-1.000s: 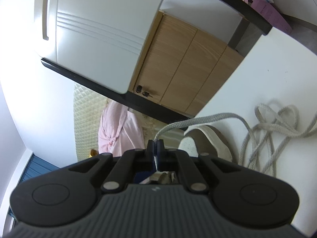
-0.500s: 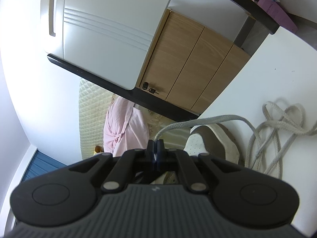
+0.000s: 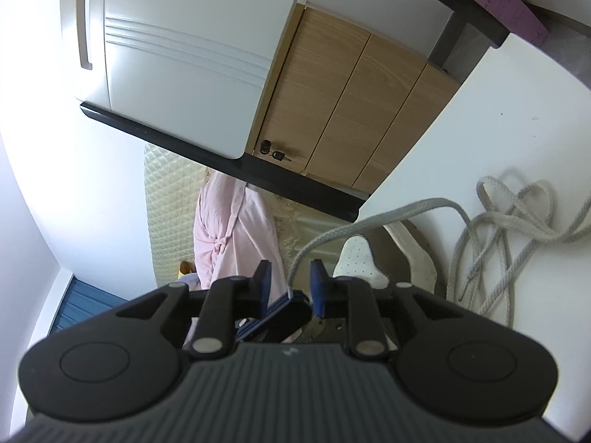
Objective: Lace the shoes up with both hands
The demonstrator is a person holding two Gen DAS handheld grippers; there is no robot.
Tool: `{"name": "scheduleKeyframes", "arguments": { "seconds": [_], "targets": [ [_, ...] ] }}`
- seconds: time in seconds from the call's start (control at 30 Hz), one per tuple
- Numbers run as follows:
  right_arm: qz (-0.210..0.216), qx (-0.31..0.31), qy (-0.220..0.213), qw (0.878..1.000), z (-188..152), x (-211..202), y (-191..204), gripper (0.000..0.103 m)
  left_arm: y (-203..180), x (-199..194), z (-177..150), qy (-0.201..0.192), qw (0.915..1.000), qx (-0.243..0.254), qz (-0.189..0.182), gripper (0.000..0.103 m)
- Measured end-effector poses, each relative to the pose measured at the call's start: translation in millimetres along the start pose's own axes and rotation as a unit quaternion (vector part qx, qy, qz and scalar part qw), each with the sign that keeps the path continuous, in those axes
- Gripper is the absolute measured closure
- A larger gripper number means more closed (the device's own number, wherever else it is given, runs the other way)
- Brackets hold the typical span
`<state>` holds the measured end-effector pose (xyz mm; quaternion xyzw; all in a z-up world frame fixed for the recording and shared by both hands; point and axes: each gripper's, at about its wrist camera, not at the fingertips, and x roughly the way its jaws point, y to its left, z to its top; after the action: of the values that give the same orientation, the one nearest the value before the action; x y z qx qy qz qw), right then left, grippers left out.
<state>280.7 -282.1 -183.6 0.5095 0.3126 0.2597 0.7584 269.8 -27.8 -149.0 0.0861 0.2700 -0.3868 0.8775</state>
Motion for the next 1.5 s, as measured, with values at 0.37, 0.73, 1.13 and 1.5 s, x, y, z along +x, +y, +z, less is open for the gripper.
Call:
{"name": "scheduleKeyframes", "arguments": {
  "seconds": [0.37, 0.73, 1.13, 1.5],
  "targets": [
    [-0.054, 0.003, -0.032, 0.998, -3.3, 4.8, -8.9, 0.1, 3.1, 11.4, -2.9, 0.043, 0.9987, 0.026, 0.014, 0.099],
    [-0.065, 0.02, -0.038, 0.997, -11.8, 12.4, -19.1, 0.1, 5.7, 8.8, -5.1, 0.058, 0.9976, 0.036, 0.016, 0.099],
    [-0.063, 0.035, -0.032, 0.997, -16.3, 15.1, -23.1, 0.1, 6.6, 12.9, -4.5, 0.064, 0.9971, 0.036, 0.018, 0.099],
    [-0.079, 0.007, -0.009, 0.997, -20.4, 18.7, -16.7, 0.1, 5.9, 12.3, -4.7, 0.065, 0.9971, 0.036, 0.019, 0.099]
  ]
}}
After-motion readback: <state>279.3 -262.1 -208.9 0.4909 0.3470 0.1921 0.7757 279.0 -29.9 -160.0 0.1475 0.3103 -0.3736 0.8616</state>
